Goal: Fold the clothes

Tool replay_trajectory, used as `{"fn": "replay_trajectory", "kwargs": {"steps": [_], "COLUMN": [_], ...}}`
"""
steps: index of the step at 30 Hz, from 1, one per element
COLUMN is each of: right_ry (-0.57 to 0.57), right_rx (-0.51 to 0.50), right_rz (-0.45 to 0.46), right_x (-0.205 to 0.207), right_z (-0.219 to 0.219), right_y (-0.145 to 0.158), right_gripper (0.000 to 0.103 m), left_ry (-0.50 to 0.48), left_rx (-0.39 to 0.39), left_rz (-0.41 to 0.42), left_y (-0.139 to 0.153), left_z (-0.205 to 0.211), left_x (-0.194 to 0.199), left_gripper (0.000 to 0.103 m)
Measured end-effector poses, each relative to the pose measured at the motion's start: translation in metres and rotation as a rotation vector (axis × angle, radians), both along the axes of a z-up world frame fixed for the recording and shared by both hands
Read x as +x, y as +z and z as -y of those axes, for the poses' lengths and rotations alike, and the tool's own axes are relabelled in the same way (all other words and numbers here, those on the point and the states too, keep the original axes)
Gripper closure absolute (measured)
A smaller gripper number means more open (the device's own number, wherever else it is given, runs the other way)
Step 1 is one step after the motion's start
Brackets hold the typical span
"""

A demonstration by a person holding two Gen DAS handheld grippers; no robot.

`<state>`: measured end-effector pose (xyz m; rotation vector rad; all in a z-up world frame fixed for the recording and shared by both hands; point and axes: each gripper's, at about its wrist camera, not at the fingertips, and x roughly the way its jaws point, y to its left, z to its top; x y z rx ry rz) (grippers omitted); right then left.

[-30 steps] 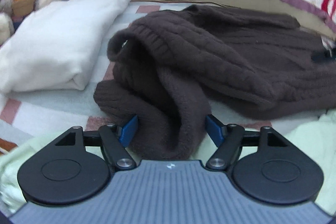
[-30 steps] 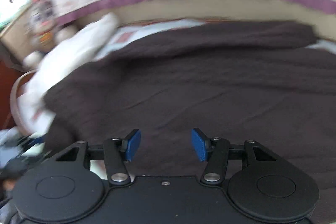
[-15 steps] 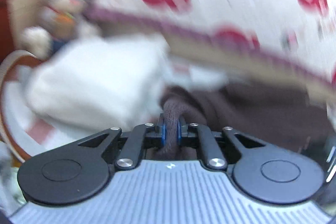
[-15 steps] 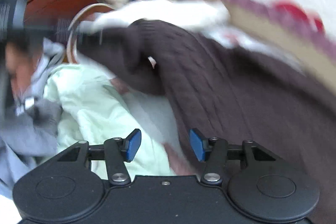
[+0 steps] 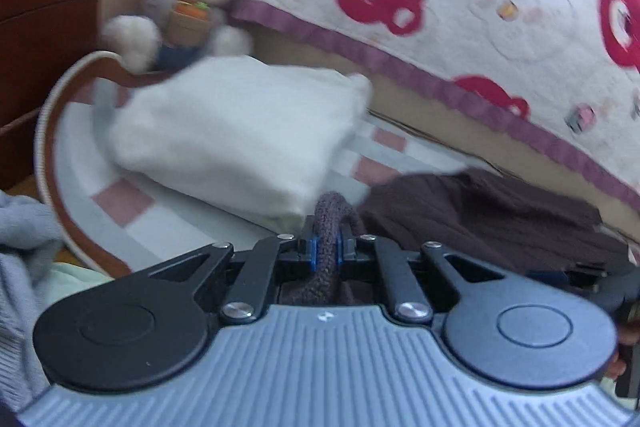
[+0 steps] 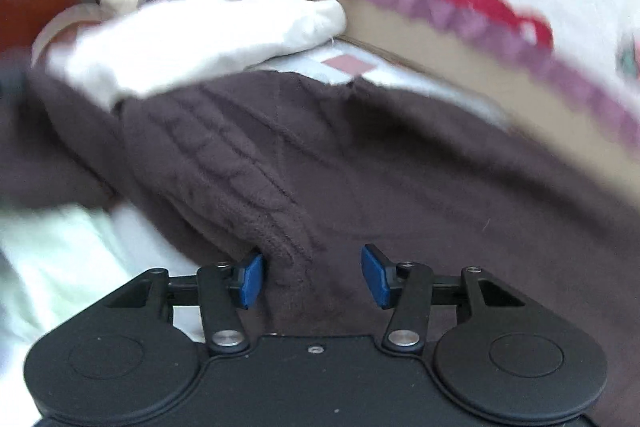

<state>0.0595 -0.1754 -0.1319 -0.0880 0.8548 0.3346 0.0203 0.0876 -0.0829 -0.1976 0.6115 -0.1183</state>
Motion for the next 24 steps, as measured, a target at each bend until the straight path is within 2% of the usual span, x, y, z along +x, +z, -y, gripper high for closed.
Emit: {"fn": "replay_trajectory", "kwargs": {"steps": [2, 4, 5, 6, 7, 8, 9, 10, 12, 13, 15, 16, 18, 24], "right_ry": [-0.028, -0.008, 0.008, 0.03, 0.034, 0.016, -0.015, -0.063, -0.147, -0.169, -0.17, -0.171, -0.172, -0.174], "right_rx": [0.043, 0.023, -0.033, -0.146, -0.197, -0.173, -0.124, -0.044, 0.127, 0.182, 0.213, 0.229, 0.26, 0.355], "right_rz": [-0.052, -0.055, -0.037, 0.005, 0.027, 0.023, 0.01, -0.018, -0.1, -0.127, -0.136, -0.141, -0.151, -0.179], "right_x": [-0.001, -0.005, -0.005, -0.005, -0.002, 0.002, 0.006, 0.01, 0.015, 0.014, 0.004, -0.001, -0.011, -0.04], "right_z": [0.006, 0.005, 0.001, -0.007, -0.01, -0.007, -0.002, 0.008, 0.029, 0.036, 0.043, 0.046, 0.053, 0.075], "right_y": [-0.003, -0.007, -0.011, -0.018, -0.022, -0.021, -0.019, -0.016, -0.015, -0.015, -0.015, -0.015, -0.015, -0.014], "right_gripper": [0.048, 0.049, 0.059, 0.068, 0.084, 0.088, 0.088, 0.088, 0.081, 0.076, 0.073, 0.067, 0.063, 0.062], "left_ry": [-0.043, -0.077, -0.094, -0.11, -0.121, -0.141, -0.162, -0.183, -0.208, -0.226, -0.266, -0.304, -0.371, -0.458], "left_rx": [0.026, -0.023, -0.047, -0.077, -0.13, -0.17, -0.179, -0.154, -0.095, -0.11, -0.144, -0.18, -0.242, -0.297], "left_rz": [-0.009, -0.012, -0.013, -0.014, -0.008, 0.016, 0.042, 0.051, -0.003, -0.038, -0.106, -0.121, -0.128, -0.115], "left_y": [-0.003, 0.0, 0.001, 0.003, 0.008, 0.015, 0.021, 0.024, 0.017, 0.01, -0.003, -0.006, -0.008, -0.005], "left_z": [0.013, 0.022, 0.027, 0.031, 0.03, 0.03, 0.031, 0.033, 0.041, 0.044, 0.05, 0.054, 0.065, 0.085], "left_x": [0.0, -0.001, -0.001, -0.001, -0.003, -0.006, -0.009, -0.012, -0.013, -0.012, -0.01, -0.009, -0.009, -0.005], "left_gripper": [0.095, 0.095, 0.095, 0.095, 0.095, 0.095, 0.095, 0.095, 0.095, 0.095, 0.095, 0.095, 0.095, 0.095]}}
